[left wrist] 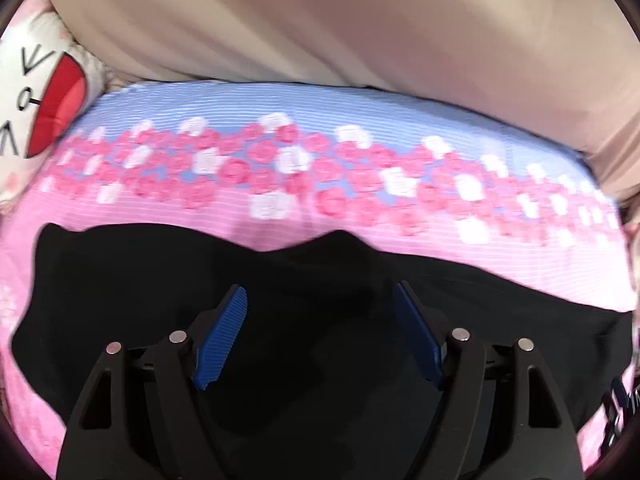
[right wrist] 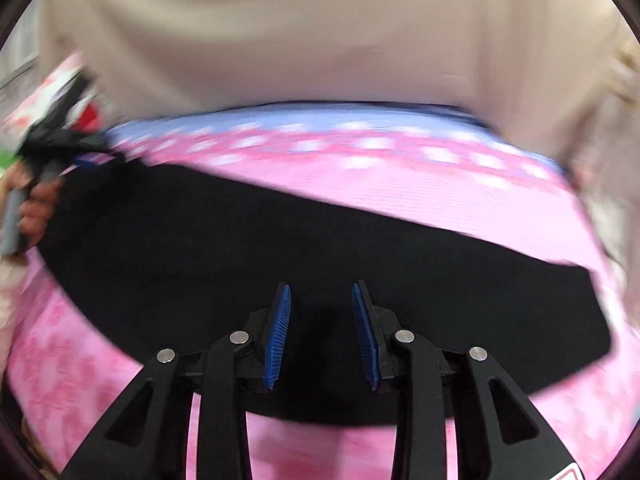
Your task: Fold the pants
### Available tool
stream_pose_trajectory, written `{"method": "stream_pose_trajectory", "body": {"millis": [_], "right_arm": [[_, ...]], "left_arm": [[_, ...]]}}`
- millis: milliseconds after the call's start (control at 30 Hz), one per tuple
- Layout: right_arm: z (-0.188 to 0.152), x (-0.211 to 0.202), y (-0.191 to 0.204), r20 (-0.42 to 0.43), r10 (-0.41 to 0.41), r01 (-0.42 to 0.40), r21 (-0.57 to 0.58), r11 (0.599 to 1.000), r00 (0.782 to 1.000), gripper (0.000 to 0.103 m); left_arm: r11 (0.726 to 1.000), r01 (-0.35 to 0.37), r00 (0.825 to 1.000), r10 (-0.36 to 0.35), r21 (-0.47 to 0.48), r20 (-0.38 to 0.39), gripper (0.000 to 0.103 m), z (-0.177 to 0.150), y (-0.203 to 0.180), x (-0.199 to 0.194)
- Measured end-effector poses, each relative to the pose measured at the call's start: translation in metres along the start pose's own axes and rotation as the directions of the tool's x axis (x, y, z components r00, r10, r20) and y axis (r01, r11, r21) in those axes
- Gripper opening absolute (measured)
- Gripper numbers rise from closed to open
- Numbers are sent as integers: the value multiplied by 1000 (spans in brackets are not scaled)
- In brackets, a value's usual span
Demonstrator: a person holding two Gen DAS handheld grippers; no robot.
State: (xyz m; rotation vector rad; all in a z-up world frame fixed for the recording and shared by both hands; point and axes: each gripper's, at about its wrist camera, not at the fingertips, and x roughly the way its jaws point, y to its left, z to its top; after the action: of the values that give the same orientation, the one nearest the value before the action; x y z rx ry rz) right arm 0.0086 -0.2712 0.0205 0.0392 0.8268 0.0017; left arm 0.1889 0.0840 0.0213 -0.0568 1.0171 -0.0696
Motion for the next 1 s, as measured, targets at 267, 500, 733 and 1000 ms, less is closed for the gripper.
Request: {"method": "stream_pose_trajectory", "body": {"millis": [267,500,733,1000], "right_arm": [[-15,-29,-159,-26,-220,219,270,938,975,43],[-2,6,-209,-68,-238,247,284,927,969,50],[9,37,-213,-111,-188,210,249,945,976,8],[27,21,-222,-34,-336,336,208,919,941,11]], "left_arm": [[996,-82,992,86,45,-88,67,-2,-38,40],[993,-117,992,115,-28,-58,5,5,-27,35],[988,-154,988,154,-5,-8,3,17,-33,32],[965,-261,964,258,33,63,3,59,-46,45]]}}
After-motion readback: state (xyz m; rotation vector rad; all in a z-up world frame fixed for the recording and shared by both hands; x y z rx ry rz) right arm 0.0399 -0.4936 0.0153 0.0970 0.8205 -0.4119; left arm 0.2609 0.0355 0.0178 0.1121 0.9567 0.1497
